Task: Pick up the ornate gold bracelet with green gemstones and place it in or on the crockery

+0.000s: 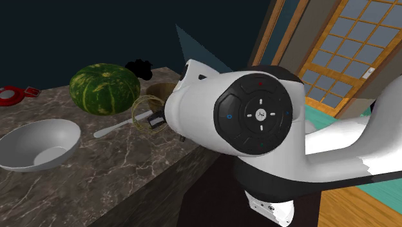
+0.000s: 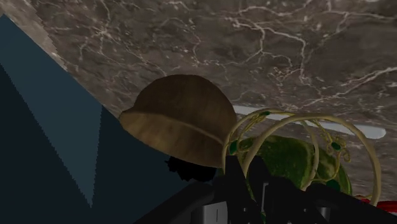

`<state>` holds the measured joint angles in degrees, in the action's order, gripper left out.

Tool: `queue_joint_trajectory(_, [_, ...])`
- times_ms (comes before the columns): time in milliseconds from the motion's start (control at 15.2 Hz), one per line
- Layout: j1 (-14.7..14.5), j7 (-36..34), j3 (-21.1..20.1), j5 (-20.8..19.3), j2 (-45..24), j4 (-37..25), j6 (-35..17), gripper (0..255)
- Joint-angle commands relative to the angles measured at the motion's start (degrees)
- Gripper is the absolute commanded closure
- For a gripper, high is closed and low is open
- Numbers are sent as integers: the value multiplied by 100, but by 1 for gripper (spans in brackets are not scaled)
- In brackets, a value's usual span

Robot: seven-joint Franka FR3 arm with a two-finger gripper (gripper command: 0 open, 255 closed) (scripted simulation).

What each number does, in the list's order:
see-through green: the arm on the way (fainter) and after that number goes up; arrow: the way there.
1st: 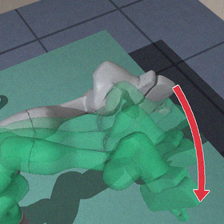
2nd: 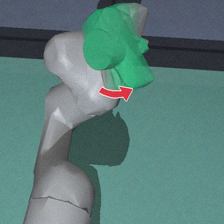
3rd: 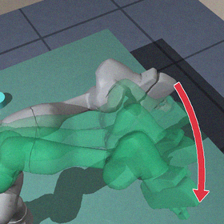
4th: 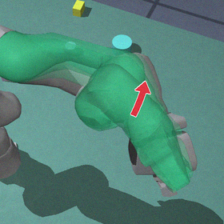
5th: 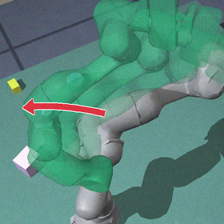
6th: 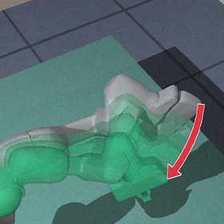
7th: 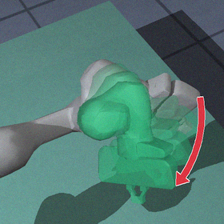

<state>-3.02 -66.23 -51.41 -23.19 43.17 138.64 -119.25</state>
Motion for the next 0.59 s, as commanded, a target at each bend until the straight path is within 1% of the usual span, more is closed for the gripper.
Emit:
queue_joint_trajectory(0, [-36,112,78,20,30,-115,125,255])
queue_joint_trajectory(528, [-52,504,323,34,53,-589,517,255])
